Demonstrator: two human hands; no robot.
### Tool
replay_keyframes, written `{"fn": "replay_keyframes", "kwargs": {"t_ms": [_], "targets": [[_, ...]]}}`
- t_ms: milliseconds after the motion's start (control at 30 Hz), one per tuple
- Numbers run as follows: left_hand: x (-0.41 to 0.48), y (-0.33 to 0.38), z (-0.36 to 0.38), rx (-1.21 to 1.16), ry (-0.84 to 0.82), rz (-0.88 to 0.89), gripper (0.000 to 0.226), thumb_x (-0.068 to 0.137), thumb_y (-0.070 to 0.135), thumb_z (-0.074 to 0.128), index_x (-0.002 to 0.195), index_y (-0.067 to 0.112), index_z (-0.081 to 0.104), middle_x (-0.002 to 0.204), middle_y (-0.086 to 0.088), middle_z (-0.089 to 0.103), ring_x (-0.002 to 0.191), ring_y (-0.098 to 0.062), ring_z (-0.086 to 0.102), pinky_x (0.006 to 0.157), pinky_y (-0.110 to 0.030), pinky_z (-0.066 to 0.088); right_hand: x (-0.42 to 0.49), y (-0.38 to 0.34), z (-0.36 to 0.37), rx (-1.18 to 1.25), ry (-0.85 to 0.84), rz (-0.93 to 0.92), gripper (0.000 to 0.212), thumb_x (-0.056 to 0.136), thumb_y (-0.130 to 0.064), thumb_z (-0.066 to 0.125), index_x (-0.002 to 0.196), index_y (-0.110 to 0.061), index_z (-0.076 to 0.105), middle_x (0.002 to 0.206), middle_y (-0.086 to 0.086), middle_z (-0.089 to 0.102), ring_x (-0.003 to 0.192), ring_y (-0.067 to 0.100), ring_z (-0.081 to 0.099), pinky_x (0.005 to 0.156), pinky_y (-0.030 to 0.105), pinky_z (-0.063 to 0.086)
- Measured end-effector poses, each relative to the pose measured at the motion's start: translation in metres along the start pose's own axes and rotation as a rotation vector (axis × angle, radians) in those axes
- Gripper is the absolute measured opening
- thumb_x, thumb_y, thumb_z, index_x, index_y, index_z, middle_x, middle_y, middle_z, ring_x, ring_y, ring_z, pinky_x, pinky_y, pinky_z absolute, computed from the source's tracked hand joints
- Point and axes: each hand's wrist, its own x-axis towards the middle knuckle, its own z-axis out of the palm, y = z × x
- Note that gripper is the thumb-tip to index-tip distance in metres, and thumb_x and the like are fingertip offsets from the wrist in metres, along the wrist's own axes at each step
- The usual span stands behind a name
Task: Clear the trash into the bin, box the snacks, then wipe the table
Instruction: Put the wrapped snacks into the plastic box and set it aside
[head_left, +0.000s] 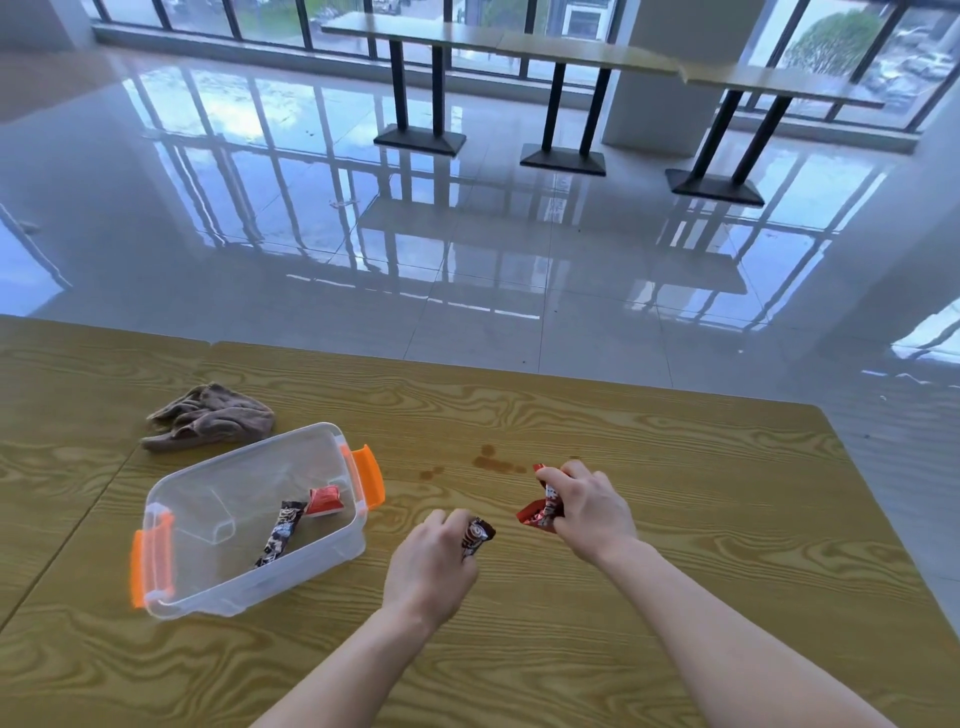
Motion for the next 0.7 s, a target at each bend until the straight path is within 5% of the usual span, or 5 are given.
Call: {"fn": "replay_keyframes", "kwargs": {"t_ms": [300, 400, 500, 600, 700], "targets": [[-0.009, -0.024, -0.081, -0.027, 0.337, 0.047, 0.046, 0.076, 0.024, 0.067, 0.120, 0.032, 0.058, 0.101, 0.004, 0.062, 0.092, -0.023, 0.060, 0.071, -0.035, 0.047, 0.003, -0.068, -0.039, 0.070, 0.125, -0.243, 0.058, 0.085, -0.025, 0.071, 0.135, -0.042, 0.046, 0.123, -0.012, 0.052, 0.099, 0.019, 0.050, 0.075, 0.036, 0.050], [-0.018, -0.050, -0.113, -0.041, 0.413, -0.037, 0.043, 0.077, 0.026, 0.070, 0.119, 0.032, 0.060, 0.103, 0.004, 0.064, 0.091, -0.023, 0.061, 0.069, -0.034, 0.047, 0.004, -0.107, -0.049, 0.093, 0.147, -0.335, 0.057, 0.083, -0.031, 0.074, 0.134, -0.041, 0.048, 0.124, -0.012, 0.053, 0.105, 0.023, 0.053, 0.091, 0.051, 0.047], [-0.027, -0.082, -0.139, -0.046, 0.464, -0.128, 0.043, 0.078, 0.028, 0.072, 0.120, 0.030, 0.062, 0.110, 0.002, 0.065, 0.095, -0.023, 0.062, 0.072, -0.036, 0.048, 0.006, -0.146, -0.053, 0.077, 0.169, -0.431, 0.057, 0.082, -0.040, 0.075, 0.133, -0.041, 0.050, 0.122, -0.014, 0.055, 0.108, 0.022, 0.054, 0.106, 0.067, 0.026], [-0.030, -0.107, -0.159, 0.017, 0.491, -0.182, 0.047, 0.075, 0.021, 0.071, 0.121, 0.029, 0.062, 0.112, 0.002, 0.066, 0.101, -0.023, 0.062, 0.072, -0.033, 0.041, 0.007, -0.183, -0.051, 0.061, 0.165, -0.549, 0.057, 0.080, -0.042, 0.074, 0.133, -0.038, 0.053, 0.121, -0.009, 0.058, 0.101, 0.025, 0.058, 0.094, 0.045, 0.043], [-0.031, -0.127, -0.170, 0.098, 0.457, -0.224, 0.048, 0.076, 0.021, 0.066, 0.123, 0.030, 0.060, 0.104, 0.000, 0.063, 0.098, -0.026, 0.060, 0.071, -0.035, 0.045, 0.011, -0.214, -0.041, 0.048, 0.129, -0.615, 0.058, 0.080, -0.042, 0.075, 0.133, -0.039, 0.052, 0.120, -0.007, 0.058, 0.100, 0.024, 0.057, 0.079, 0.032, 0.043]]}}
